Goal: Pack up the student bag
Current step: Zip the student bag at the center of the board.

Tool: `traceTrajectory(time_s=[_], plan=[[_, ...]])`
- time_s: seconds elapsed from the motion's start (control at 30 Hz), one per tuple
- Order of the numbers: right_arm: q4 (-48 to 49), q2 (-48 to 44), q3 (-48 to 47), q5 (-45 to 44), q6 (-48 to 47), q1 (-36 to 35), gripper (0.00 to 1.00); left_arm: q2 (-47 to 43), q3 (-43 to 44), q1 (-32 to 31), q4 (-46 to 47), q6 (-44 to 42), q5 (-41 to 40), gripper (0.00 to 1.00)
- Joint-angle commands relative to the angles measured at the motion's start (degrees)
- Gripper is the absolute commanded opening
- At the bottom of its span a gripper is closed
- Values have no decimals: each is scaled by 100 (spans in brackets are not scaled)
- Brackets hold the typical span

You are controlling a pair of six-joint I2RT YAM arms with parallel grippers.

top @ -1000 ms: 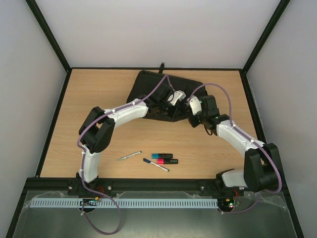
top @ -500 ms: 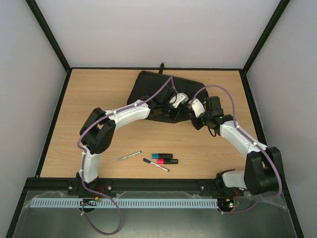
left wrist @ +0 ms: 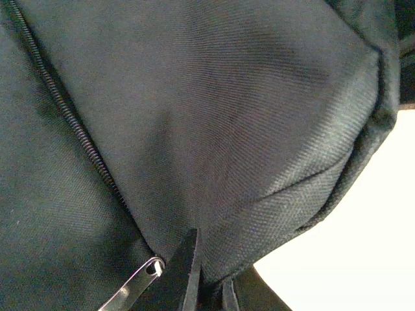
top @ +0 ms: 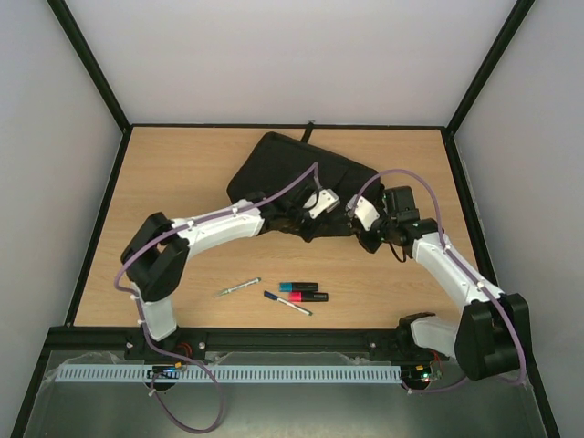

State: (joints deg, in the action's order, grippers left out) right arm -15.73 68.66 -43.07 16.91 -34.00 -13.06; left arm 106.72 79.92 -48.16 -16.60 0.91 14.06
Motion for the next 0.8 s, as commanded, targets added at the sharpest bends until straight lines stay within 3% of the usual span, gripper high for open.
traceTrajectory(time_s=[0.0,0.33,0.53,0.63,0.7,0.77], plan=[[-805,-235,348,-505,-377,233,1,-886,-791,189,-230,19,-899,2],[-1375,-66,379,62,-912,235,1,-2039,-2395,161,74,144,-1839,2],[-1728,86,261,559,-1028,226,1,-2410,-2706,22,-35,129,-2647,4],[-1811,92,215,723,-973,201,1,-2535,-2763,-297,241,40,-2712,45],[-1828,116,145,759,-871,149,1,-2624,-2830,-640,592,-81,-2708,62],[-1846,132,90,796,-821,116,1,-2657,-2896,-1022,1000,-252,-2829,72]])
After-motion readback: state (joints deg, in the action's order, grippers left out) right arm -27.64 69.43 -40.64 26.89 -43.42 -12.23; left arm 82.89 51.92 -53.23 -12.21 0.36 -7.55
